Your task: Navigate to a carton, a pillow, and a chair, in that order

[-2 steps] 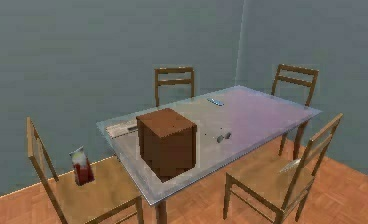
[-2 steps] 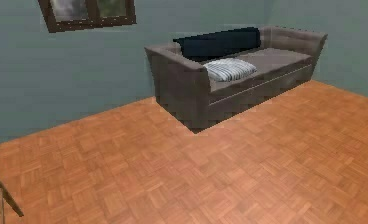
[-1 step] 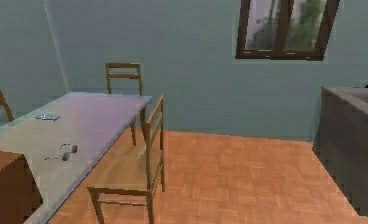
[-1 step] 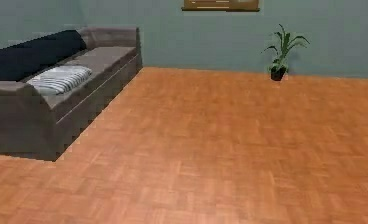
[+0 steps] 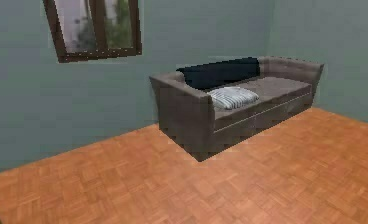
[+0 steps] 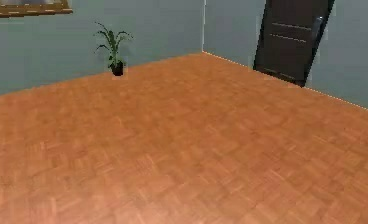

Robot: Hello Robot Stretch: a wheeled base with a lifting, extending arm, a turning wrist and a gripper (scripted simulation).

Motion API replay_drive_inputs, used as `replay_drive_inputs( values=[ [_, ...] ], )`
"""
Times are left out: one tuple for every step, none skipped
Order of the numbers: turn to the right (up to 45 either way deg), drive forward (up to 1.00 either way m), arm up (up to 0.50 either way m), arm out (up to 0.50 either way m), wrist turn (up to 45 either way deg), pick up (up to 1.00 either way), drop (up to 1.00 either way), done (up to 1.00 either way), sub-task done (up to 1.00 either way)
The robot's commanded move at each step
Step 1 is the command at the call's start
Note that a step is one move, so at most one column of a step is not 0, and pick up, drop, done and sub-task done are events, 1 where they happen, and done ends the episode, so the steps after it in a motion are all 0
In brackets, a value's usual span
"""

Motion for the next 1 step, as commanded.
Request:
replay_drive_inputs(
  values=[
    [30.0, 0.0, 0.0, 0.0, 0.0, 0.0, 0.0, 0.0, 0.0]
  ],
)
